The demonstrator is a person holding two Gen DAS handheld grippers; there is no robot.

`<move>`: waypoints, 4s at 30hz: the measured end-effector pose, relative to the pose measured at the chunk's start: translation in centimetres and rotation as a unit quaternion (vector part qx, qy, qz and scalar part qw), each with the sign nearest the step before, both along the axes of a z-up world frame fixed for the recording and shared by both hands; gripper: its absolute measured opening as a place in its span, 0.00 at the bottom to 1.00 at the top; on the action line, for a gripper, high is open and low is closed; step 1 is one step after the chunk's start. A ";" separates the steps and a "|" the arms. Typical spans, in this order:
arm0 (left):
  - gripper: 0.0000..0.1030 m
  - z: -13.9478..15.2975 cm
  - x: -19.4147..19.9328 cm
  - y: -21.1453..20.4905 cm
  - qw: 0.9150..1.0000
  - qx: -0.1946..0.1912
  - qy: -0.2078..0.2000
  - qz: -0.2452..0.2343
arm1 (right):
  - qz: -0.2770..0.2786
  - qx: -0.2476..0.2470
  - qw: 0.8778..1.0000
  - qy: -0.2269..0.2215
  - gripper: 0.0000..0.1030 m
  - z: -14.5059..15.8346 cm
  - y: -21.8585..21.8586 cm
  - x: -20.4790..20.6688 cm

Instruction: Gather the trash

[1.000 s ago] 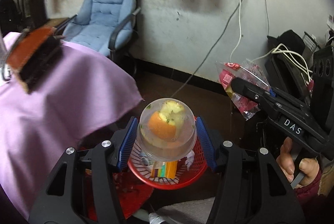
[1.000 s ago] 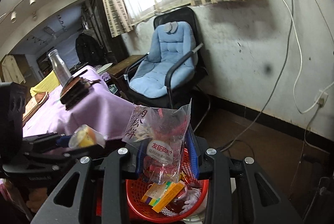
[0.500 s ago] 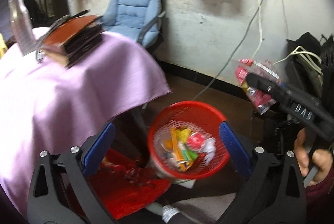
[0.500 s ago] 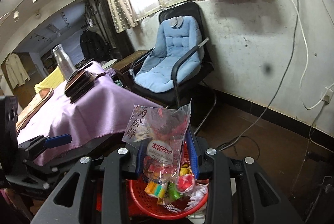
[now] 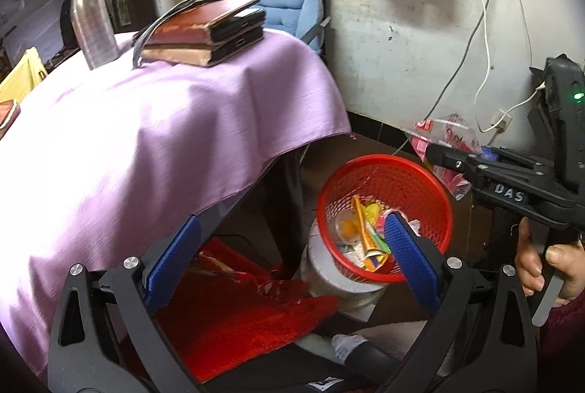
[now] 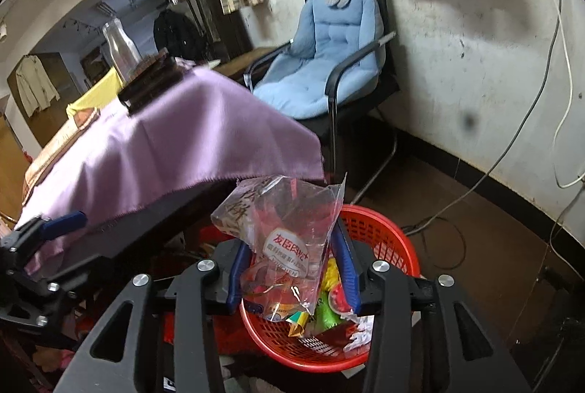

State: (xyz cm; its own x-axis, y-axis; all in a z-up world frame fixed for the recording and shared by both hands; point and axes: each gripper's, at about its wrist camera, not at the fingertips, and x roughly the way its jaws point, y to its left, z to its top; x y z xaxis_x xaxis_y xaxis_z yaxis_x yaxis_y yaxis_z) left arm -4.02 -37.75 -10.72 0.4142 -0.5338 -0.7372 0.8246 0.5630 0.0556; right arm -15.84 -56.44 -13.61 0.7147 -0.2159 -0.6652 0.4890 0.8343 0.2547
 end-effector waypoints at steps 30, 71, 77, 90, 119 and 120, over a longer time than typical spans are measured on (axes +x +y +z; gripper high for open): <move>0.93 0.8 -0.6 0.8 1.000 -0.014 -0.007 -0.006 | 0.020 -0.016 0.999 0.031 0.70 2.0 1.1 0.2; 0.93 -3.0 -3.2 -7.1 0.997 0.073 0.025 -0.024 | 0.088 -0.052 0.984 0.147 0.94 2.9 -1.8 -2.2; 0.93 -5.0 -2.1 -7.5 0.996 0.089 0.022 -0.024 | 0.096 -0.054 0.977 0.185 0.94 0.1 -2.1 -1.1; 0.93 -5.2 -1.1 -7.6 0.995 0.088 0.050 -0.018 | 0.104 -0.022 0.978 0.180 0.94 0.3 -3.0 -1.1; 0.93 -4.4 -1.6 -7.1 0.996 0.080 0.030 -0.022 | 0.120 -0.040 0.974 0.190 0.94 0.7 -2.0 -0.8; 0.93 -4.4 -1.6 -7.1 0.996 0.080 0.030 -0.022 | 0.120 -0.041 0.974 0.190 0.94 0.7 -2.0 -0.8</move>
